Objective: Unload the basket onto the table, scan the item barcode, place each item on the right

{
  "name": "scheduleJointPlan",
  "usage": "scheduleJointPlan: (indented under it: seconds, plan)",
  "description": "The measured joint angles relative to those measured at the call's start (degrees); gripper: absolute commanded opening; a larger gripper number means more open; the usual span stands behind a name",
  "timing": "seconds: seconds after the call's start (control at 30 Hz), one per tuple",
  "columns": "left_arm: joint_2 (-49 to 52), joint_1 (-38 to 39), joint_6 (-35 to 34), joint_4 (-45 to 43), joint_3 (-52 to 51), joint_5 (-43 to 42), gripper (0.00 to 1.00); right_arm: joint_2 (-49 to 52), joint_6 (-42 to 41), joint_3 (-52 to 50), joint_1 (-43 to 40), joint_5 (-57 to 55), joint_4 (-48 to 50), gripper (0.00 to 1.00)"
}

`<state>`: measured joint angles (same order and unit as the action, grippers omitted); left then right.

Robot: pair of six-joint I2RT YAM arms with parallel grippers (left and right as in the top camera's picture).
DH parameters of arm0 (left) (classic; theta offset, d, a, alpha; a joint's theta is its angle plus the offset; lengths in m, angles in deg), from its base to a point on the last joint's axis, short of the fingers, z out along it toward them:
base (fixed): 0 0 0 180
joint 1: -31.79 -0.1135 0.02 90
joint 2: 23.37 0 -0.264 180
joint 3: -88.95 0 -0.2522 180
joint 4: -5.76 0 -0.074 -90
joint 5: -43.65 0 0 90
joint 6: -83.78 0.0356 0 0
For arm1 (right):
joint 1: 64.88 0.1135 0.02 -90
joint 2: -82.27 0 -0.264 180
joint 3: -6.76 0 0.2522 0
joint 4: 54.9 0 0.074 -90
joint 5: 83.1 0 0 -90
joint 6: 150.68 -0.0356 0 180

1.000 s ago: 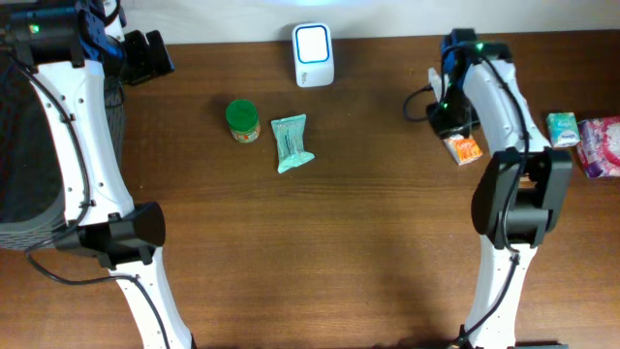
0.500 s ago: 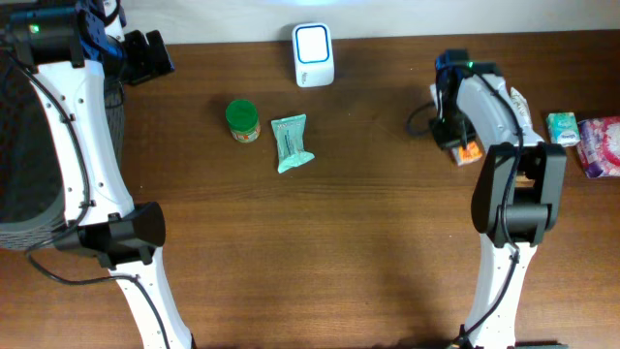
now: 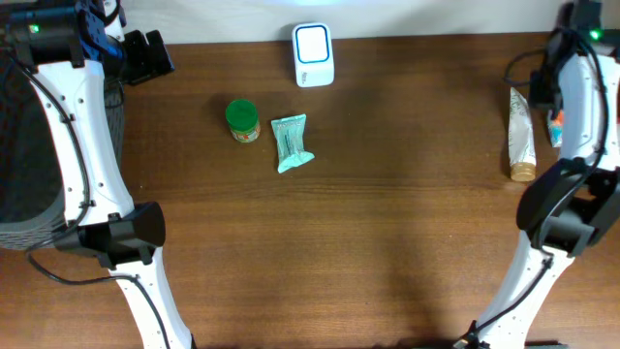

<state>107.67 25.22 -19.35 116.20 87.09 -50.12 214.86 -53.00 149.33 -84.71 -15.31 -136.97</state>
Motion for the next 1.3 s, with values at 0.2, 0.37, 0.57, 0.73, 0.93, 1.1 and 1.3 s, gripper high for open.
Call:
scheduleJointPlan:
  seconds: [0.2, 0.37, 0.57, 0.73, 0.93, 1.1, 1.3]
  plan:
    - [0.0, 0.0, 0.0, 0.0, 0.0, 0.0, 0.99, 0.0, -4.2, -1.9, -3.7, 0.0, -0.2, 0.58]
    - [0.0, 0.0, 0.0, 0.0, 0.0, 0.0, 0.99, 0.0, -5.8, 6.4, 2.4, 15.2, -6.5, 0.71]
    - [0.0, 0.0, 0.0, 0.0, 0.0, 0.0, 0.99, -0.2, -6.3, 7.7, 15.7, 49.6, -8.7, 0.99]
    - [0.0, 0.0, 0.0, 0.0, 0.0, 0.0, 0.99, -0.2, -6.4, 3.0, 27.6, 53.4, -5.1, 0.99]
    - [0.0, 0.0, 0.0, 0.0, 0.0, 0.0, 0.99, 1.6, -11.6, -5.4, 34.5, 54.4, 5.2, 0.99]
    - [0.0, 0.0, 0.0, 0.0, 0.0, 0.0, 0.99, 2.6, -21.3, -16.8, 39.5, 54.7, 21.2, 0.99]
    - [0.0, 0.0, 0.0, 0.0, 0.0, 0.0, 0.99, 2.6, -29.9, -19.8, 43.9, 49.9, 25.9, 0.94]
